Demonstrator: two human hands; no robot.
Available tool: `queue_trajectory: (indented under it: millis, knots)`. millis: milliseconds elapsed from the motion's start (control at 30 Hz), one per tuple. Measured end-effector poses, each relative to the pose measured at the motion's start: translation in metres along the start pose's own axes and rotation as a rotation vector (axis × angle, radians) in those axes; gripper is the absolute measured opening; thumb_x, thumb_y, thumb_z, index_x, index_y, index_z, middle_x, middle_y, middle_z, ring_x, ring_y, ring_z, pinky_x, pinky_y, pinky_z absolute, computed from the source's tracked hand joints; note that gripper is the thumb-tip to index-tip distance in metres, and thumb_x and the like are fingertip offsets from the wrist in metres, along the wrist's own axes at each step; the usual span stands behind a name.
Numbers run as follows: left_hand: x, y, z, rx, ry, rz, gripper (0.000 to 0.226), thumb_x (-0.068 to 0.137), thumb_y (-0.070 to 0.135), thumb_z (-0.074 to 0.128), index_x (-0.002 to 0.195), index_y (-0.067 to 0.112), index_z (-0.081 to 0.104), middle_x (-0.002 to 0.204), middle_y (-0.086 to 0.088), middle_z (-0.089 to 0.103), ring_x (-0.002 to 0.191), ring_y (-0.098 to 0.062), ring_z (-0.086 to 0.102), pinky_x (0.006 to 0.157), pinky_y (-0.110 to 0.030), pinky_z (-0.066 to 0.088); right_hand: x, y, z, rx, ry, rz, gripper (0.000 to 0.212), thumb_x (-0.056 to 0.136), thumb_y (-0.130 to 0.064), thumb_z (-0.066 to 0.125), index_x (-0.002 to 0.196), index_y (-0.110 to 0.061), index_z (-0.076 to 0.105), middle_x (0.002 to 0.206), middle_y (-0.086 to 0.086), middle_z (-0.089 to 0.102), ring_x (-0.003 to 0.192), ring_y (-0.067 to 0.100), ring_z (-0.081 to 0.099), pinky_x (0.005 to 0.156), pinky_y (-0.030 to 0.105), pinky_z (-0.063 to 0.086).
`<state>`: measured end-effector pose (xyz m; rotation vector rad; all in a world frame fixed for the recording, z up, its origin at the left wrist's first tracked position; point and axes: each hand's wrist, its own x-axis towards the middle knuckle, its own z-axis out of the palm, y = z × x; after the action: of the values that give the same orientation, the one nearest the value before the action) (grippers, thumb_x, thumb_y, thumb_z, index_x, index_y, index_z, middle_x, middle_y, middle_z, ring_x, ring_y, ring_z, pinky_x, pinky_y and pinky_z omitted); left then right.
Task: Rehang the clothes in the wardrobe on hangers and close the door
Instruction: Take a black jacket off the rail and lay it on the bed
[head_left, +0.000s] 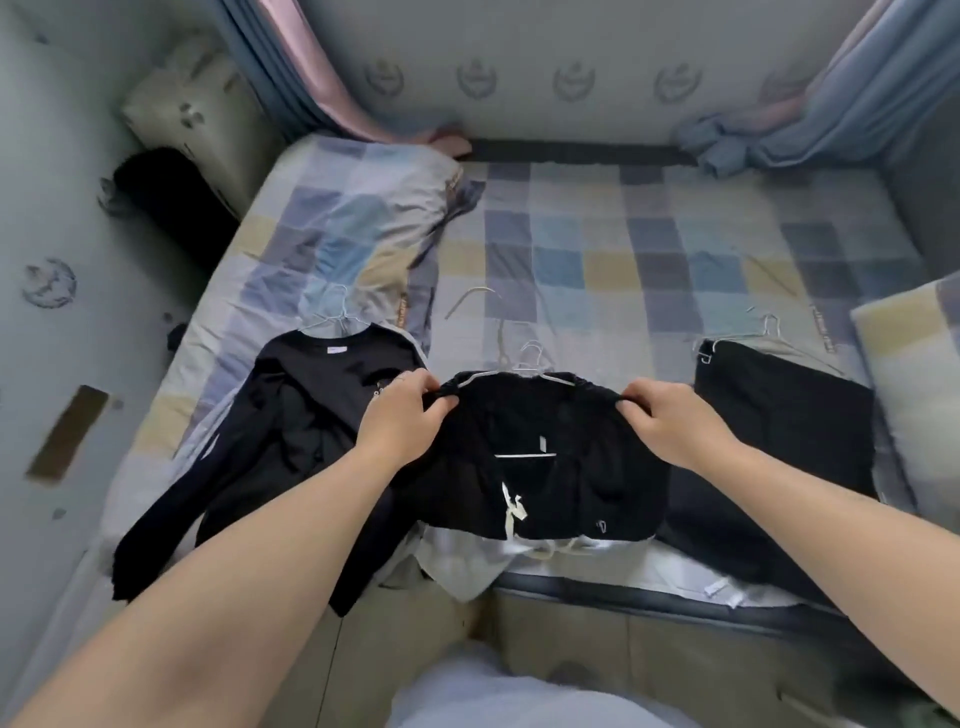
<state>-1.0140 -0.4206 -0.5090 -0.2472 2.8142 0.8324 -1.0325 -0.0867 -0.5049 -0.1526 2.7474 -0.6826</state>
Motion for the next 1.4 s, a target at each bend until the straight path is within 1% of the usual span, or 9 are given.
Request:
queue_trajectory:
  millis: [233, 367, 633, 833, 1033, 1133, 1233, 1300, 1400]
  knots:
    - [0.072, -0.042, 0.059, 0.080, -0.177, -0.042, 0.032, 0.095, 0.047, 0.059, 0.112, 0.020, 0.062, 0.110, 0.000, 0.061, 0.102, -0.023, 0.059, 0.093, -0.043, 0.045, 0.051, 0.021, 0.073, 0.013, -0.111, 0.224, 0.019, 0.099, -0.032, 0.048, 0.086, -0.024, 0.060, 0.083, -0.006, 0.061, 0.081, 0.022, 0.057, 0.069, 0.040, 0.049]
    - [0.112, -0.055, 0.099, 0.097, -0.188, -0.077, 0.031, 0.095, 0.046, 0.059, 0.112, 0.020, 0.062, 0.110, -0.001, 0.060, 0.103, -0.025, 0.058, 0.094, -0.046, 0.044, 0.084, 0.040, 0.108, 0.004, -0.108, 0.293, 0.021, 0.100, -0.032, 0.046, 0.096, -0.020, 0.063, 0.092, -0.002, 0.061, 0.086, 0.024, 0.057, 0.078, 0.042, 0.049]
    - [0.200, -0.068, 0.202, 0.130, -0.159, -0.080, 0.033, 0.096, 0.048, 0.056, 0.113, 0.021, 0.062, 0.113, 0.001, 0.061, 0.106, -0.026, 0.056, 0.093, -0.043, 0.039, 0.171, 0.116, 0.163, -0.025, -0.053, 0.336, 0.022, 0.102, -0.028, 0.045, 0.107, -0.015, 0.061, 0.104, 0.005, 0.061, 0.098, 0.029, 0.058, 0.085, 0.045, 0.046]
    - [0.265, -0.083, 0.279, 0.166, -0.122, -0.049, 0.031, 0.097, 0.046, 0.054, 0.114, 0.020, 0.060, 0.112, -0.002, 0.060, 0.105, -0.027, 0.055, 0.085, -0.039, 0.034, 0.237, 0.179, 0.209, -0.029, -0.072, 0.307, 0.023, 0.104, -0.024, 0.041, 0.119, -0.014, 0.055, 0.117, 0.007, 0.059, 0.106, 0.031, 0.054, 0.089, 0.045, 0.043]
    - [0.305, -0.096, 0.331, 0.140, -0.124, -0.064, 0.035, 0.099, 0.041, 0.053, 0.128, 0.021, 0.055, 0.127, -0.006, 0.059, 0.117, -0.031, 0.052, 0.096, -0.047, 0.038, 0.282, 0.215, 0.245, 0.039, -0.169, 0.312, 0.034, 0.102, -0.027, 0.045, 0.134, -0.017, 0.048, 0.133, 0.009, 0.055, 0.123, 0.033, 0.049, 0.102, 0.050, 0.041]
    - [0.306, -0.096, 0.345, 0.146, -0.167, -0.051, 0.048, 0.097, 0.043, 0.054, 0.141, 0.024, 0.048, 0.139, -0.002, 0.056, 0.129, -0.027, 0.047, 0.105, -0.048, 0.036, 0.283, 0.223, 0.257, 0.034, -0.241, 0.335, 0.050, 0.100, -0.041, 0.045, 0.147, -0.025, 0.037, 0.149, 0.003, 0.045, 0.135, 0.030, 0.041, 0.108, 0.052, 0.035]
    - [0.291, -0.091, 0.344, 0.193, -0.211, -0.001, 0.058, 0.097, 0.048, 0.053, 0.149, 0.025, 0.041, 0.154, 0.000, 0.043, 0.145, -0.024, 0.031, 0.117, -0.046, 0.025, 0.267, 0.224, 0.258, -0.046, -0.341, 0.356, 0.060, 0.100, -0.054, 0.035, 0.154, -0.035, 0.018, 0.163, -0.009, 0.018, 0.149, 0.024, 0.016, 0.116, 0.057, 0.021]
    - [0.276, -0.083, 0.338, 0.228, -0.259, 0.016, 0.064, 0.097, 0.053, 0.049, 0.154, 0.029, 0.033, 0.162, 0.002, 0.030, 0.151, -0.023, 0.017, 0.121, -0.045, 0.017, 0.251, 0.220, 0.254, -0.086, -0.386, 0.349, 0.064, 0.099, -0.059, 0.029, 0.156, -0.038, 0.008, 0.165, -0.014, 0.002, 0.152, 0.022, 0.001, 0.119, 0.057, 0.011]
    - [0.249, -0.068, 0.320, 0.266, -0.342, 0.001, 0.071, 0.096, 0.063, 0.039, 0.158, 0.036, 0.017, 0.166, 0.004, 0.015, 0.153, -0.022, 0.003, 0.122, -0.047, 0.009, 0.224, 0.207, 0.237, -0.142, -0.389, 0.296, 0.066, 0.099, -0.062, 0.025, 0.156, -0.039, 0.002, 0.165, -0.014, -0.006, 0.152, 0.022, -0.007, 0.119, 0.058, 0.006]
